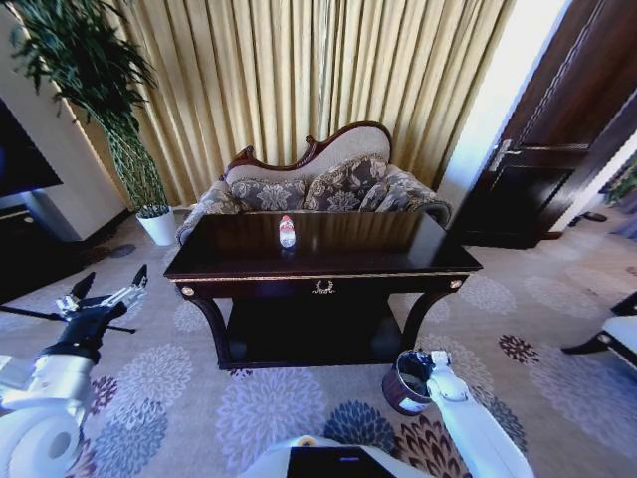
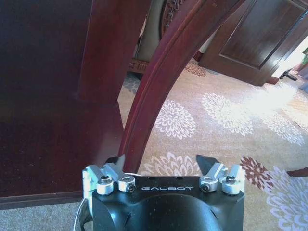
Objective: Move to the front of the table and place the trash on the table into the trash bin.
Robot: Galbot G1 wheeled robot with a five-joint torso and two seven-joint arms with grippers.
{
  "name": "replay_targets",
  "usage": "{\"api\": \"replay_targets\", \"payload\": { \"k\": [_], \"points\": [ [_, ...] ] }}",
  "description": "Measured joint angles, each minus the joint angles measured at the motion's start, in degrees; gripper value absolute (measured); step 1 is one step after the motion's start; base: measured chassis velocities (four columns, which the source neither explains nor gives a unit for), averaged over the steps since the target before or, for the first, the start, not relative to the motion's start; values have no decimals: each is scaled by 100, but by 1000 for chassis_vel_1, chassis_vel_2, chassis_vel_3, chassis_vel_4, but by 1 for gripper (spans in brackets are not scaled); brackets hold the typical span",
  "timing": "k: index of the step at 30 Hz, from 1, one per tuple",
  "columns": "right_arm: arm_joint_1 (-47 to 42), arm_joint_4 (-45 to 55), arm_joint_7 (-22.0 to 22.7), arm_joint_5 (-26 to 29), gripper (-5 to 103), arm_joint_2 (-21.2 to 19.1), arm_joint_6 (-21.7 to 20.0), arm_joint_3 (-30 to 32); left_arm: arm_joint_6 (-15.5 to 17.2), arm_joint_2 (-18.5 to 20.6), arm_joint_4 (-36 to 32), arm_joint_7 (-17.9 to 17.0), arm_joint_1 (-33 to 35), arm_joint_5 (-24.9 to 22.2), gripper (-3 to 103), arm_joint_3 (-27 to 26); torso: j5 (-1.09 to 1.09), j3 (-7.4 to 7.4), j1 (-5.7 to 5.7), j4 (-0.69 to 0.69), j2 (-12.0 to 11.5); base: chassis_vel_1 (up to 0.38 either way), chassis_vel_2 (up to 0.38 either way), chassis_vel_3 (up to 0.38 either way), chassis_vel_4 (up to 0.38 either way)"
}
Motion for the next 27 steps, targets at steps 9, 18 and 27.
{"api": "replay_targets", "payload": {
  "k": [9,18,27],
  "points": [
    [-68,63,15,32,100,-1,-2,11,-7,29,34,-3,1,-2,100,1,0,0,0,0,0,0,0,0,0],
    [-236,519,32,591,100,-80,-87,69,-24,43,72,-4,-10,-31,100,-3,1,0,0,0,0,0,0,0,0],
    [-1018,2315,-64,1425,100,-309,-75,626,-51,94,189,-5,-37,-41,100,11,1,0,0,-1,0,0,0,0,0]
  ]
}}
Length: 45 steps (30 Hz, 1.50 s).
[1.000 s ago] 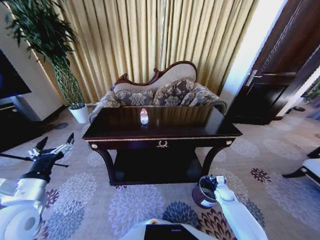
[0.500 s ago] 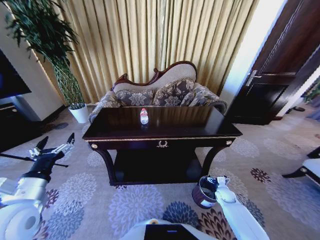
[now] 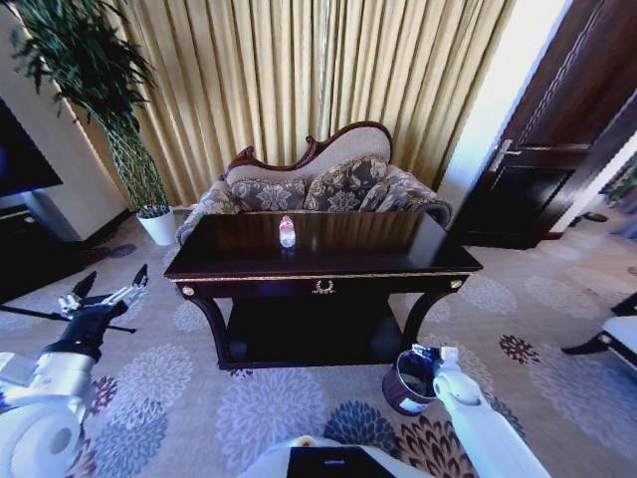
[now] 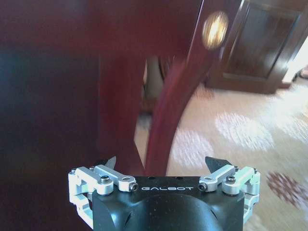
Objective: Move to the front of the table and place the trash on the table into the trash bin.
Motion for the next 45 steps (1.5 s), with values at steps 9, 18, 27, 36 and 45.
{"api": "replay_targets", "payload": {
  "k": [9,18,27,36,45],
  "points": [
    [-971,3274,-26,1127,100,-183,-294,472,-67,-19,87,41,-31,0,100,48,-3,0,0,2,1,0,0,0,0],
    [-1374,4956,-56,1134,100,-211,-151,389,-281,6,185,146,-8,-41,100,42,-3,0,0,2,0,0,0,0,0],
    [-1578,4821,-278,312,100,-179,-13,361,-243,2,69,157,-64,-72,100,80,0,0,0,1,0,0,0,0,0],
    [-1510,4842,-281,374,100,-228,-160,363,-159,10,6,151,-22,-67,100,8,-1,0,0,1,0,0,0,0,0],
    [-1519,4827,-282,370,100,-225,-171,344,-151,-33,-55,150,-12,-32,100,21,-1,0,-1,2,0,0,0,0,0]
  ]
}}
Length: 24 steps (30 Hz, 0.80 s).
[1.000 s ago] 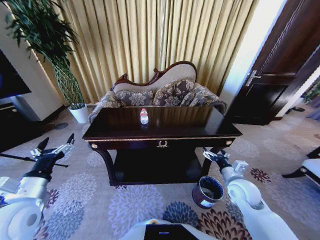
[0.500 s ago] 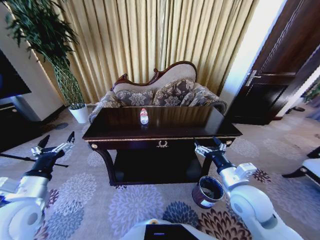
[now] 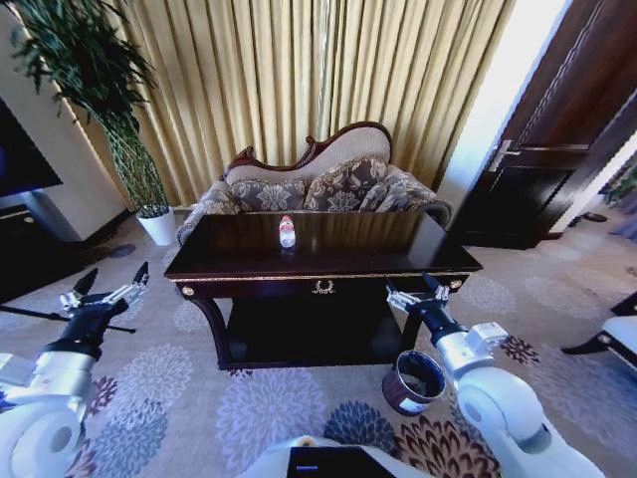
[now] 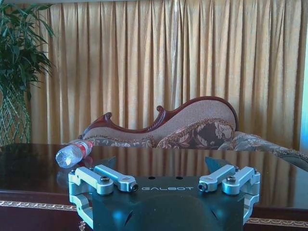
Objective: Move to the front of the table and place the trash on the table into the trash bin.
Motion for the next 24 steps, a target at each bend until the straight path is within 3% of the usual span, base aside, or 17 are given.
{"api": "replay_targets", "payload": {
  "k": [24],
  "points": [
    [-112,122,13,-112,100,17,6,-59,-5,-8,-103,-14,27,-9,100,-44,-1,2,5,-1,-2,-130,119,120,-120]
  ]
}}
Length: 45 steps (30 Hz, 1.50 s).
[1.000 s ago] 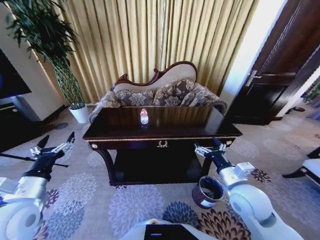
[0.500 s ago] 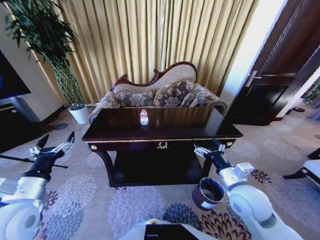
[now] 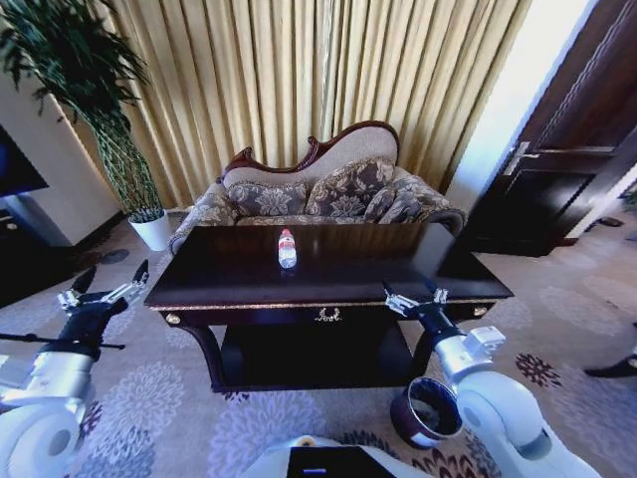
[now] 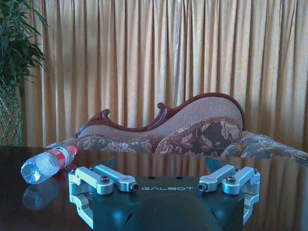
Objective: Move to the front of the table and place the trash on the table into the trash bin.
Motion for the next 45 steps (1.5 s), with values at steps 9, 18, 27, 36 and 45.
{"api": "replay_targets", "payload": {
  "k": [9,18,27,36,45],
  "points": [
    [152,6,167,174,100,-219,-59,-9,48,116,59,-229,-46,0,100,56,1,-3,-6,2,3,0,0,0,0],
    [91,-9,191,187,100,-136,-65,-9,241,834,401,-456,-579,-14,100,294,0,-2,-4,0,2,0,0,0,0],
    [118,-22,205,188,100,-88,-66,-15,655,1529,730,-1295,-1272,-82,100,913,0,-1,-3,2,2,0,0,0,0],
    [113,-85,206,214,100,-12,-56,12,955,2299,1220,-2390,-2566,-158,100,2580,1,-1,-3,1,1,0,0,0,0],
    [304,-275,194,347,100,24,-44,-29,1070,2295,2052,-2839,-3972,-55,100,4318,1,-1,-3,1,1,0,0,0,0]
  ]
}}
